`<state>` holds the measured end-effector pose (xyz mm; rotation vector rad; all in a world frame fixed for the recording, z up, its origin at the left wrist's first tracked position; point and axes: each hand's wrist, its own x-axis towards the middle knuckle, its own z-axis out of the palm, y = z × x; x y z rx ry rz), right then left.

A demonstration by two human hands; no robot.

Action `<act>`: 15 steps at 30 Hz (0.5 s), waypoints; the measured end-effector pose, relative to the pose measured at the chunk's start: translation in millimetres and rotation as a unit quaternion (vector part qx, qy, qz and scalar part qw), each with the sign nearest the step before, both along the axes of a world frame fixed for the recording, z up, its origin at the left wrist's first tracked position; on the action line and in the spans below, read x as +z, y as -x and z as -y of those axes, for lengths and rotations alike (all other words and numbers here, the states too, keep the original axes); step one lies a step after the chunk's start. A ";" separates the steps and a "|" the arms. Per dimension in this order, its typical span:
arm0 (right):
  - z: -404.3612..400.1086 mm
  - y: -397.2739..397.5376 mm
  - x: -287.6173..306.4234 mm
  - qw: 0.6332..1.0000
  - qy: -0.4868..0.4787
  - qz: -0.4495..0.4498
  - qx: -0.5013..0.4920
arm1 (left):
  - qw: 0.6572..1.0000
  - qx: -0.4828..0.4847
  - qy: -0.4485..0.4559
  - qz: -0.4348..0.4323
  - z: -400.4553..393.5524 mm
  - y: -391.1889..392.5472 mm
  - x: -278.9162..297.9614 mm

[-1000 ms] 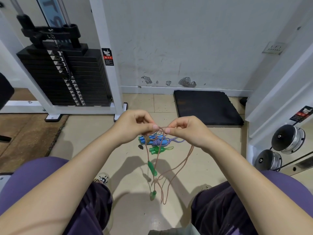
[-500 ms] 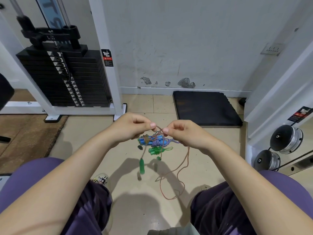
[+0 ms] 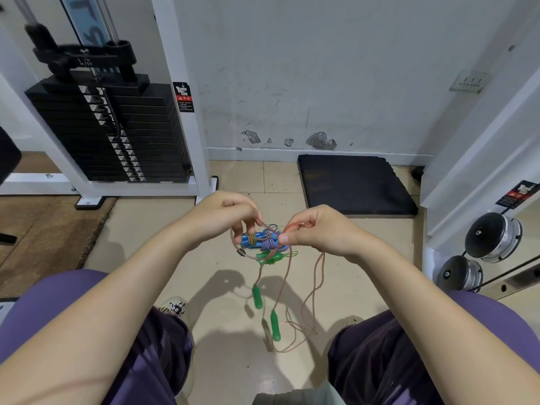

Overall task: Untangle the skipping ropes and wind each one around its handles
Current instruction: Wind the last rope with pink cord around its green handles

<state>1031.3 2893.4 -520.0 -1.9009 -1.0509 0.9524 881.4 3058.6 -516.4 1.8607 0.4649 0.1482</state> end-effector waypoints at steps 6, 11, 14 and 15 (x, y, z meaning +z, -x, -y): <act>-3.6 2.0 -8.4 0.999 0.007 0.000 0.031 | 0.993 -0.063 -0.093 -0.044 2.8 -0.1 -6.4; -3.9 2.9 -9.0 0.999 0.007 -0.005 0.046 | 0.993 -0.075 -0.089 -0.027 3.5 0.0 -8.4; -2.9 0.9 -8.7 0.999 0.020 0.015 0.043 | 0.994 0.043 0.005 0.099 3.8 -1.5 -0.7; -2.1 -0.7 -8.7 0.999 0.024 0.023 0.040 | 0.988 0.083 0.020 0.129 -0.2 -1.0 1.6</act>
